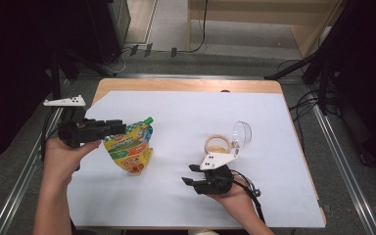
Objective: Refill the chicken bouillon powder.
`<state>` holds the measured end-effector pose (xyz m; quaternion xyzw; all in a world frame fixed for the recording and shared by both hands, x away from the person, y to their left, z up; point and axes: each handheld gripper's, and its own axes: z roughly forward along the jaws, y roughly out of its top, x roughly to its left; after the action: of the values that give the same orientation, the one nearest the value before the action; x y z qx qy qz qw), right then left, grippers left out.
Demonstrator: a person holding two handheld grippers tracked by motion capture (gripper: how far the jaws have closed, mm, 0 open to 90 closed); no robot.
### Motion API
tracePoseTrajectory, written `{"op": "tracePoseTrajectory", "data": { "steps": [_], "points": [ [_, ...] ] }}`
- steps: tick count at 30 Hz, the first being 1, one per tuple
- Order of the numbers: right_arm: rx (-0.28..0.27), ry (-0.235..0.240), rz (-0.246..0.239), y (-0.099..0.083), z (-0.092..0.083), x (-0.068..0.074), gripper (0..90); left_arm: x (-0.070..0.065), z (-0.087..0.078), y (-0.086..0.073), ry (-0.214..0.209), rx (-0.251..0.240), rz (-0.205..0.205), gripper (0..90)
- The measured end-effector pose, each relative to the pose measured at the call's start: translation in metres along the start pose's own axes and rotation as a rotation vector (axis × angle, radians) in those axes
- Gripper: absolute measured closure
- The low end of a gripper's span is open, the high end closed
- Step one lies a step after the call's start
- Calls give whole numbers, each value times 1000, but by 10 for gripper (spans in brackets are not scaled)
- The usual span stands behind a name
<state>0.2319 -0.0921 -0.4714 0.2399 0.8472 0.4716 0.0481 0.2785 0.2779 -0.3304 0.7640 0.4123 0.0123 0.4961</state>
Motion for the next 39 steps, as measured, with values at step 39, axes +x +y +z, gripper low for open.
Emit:
{"op": "tracePoseTrajectory", "data": {
  "steps": [39],
  "points": [
    [-8,19,20,8,-11,-2,534,71,13,-16,101,4,-62,555]
  ]
}}
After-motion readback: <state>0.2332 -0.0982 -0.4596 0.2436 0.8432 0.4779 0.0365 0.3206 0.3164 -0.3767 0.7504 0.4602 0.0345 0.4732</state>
